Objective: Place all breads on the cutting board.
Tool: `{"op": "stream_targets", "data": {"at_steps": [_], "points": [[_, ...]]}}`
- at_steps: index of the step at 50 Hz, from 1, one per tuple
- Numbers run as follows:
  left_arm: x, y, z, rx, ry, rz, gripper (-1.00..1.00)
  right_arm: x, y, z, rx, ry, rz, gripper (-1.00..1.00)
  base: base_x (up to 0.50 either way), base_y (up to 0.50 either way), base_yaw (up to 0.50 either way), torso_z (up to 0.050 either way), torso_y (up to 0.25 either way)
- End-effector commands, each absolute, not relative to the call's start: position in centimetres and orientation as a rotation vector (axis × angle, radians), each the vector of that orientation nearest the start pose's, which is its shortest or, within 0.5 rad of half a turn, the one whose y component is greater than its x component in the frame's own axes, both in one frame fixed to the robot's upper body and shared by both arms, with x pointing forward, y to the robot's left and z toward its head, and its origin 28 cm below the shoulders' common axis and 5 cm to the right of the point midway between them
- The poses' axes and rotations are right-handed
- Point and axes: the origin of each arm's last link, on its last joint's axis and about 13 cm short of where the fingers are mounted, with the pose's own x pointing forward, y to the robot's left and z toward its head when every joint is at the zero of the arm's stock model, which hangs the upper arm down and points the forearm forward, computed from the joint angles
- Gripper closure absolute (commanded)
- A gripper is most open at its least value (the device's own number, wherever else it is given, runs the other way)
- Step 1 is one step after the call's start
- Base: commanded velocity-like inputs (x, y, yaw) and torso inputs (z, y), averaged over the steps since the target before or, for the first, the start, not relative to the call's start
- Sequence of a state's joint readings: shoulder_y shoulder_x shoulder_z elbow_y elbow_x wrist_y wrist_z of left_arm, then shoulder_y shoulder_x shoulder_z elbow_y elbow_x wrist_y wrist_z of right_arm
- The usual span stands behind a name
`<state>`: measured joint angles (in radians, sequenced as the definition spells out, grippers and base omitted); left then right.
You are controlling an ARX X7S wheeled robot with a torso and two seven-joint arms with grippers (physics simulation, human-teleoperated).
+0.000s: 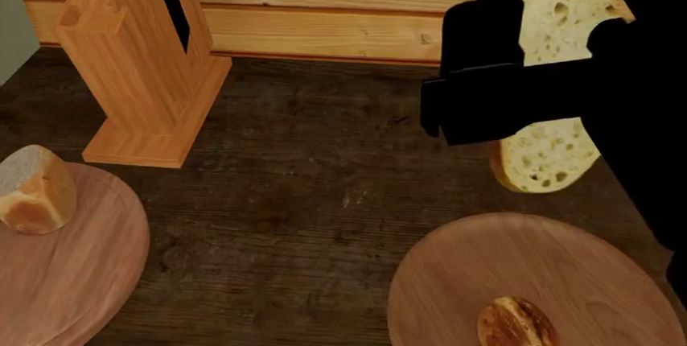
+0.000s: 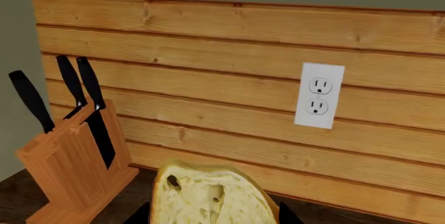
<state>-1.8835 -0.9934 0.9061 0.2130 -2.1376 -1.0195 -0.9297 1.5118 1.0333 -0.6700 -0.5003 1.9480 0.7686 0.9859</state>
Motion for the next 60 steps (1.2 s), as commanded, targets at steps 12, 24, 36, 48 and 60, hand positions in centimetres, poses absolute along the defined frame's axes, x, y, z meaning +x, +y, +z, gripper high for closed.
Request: {"op": "stream_targets", "data": {"at_steps": [12,24,36,48,60], "points": [[18.22,26.02,39.82,0.125,0.072,-0.193,-1.00,19.53,-14.36,35.25,-0.049,-0.075,0.210,1.00,0.00,0.00,0.00,0.000,0.000],[18.37,26.13,39.68,0.121,0.075,-0.191,-1.00,19.57,-14.18,35.14,-0.041,-0.065,0.244,1.00,-0.23,-0.02,0.00,0.000,0.001],[18.29,26.04,39.81,0.121,0.067,-0.190,-1.00,19.54,-14.23,35.09,-0.040,-0.075,0.251,1.00,-0.10,-0.01,0.00,0.000,0.000],[18.67,26.16,39.43,0.123,0.078,-0.187,-1.00,19.99,-14.28,34.95,-0.088,-0.074,0.167,1.00,0.00,0.00,0.00,0.000,0.000],[18.30,26.16,39.37,0.107,0.070,-0.178,-1.00,19.58,-14.16,35.01,-0.088,-0.086,0.191,1.00,0.00,0.00,0.06,0.000,0.000]]}}
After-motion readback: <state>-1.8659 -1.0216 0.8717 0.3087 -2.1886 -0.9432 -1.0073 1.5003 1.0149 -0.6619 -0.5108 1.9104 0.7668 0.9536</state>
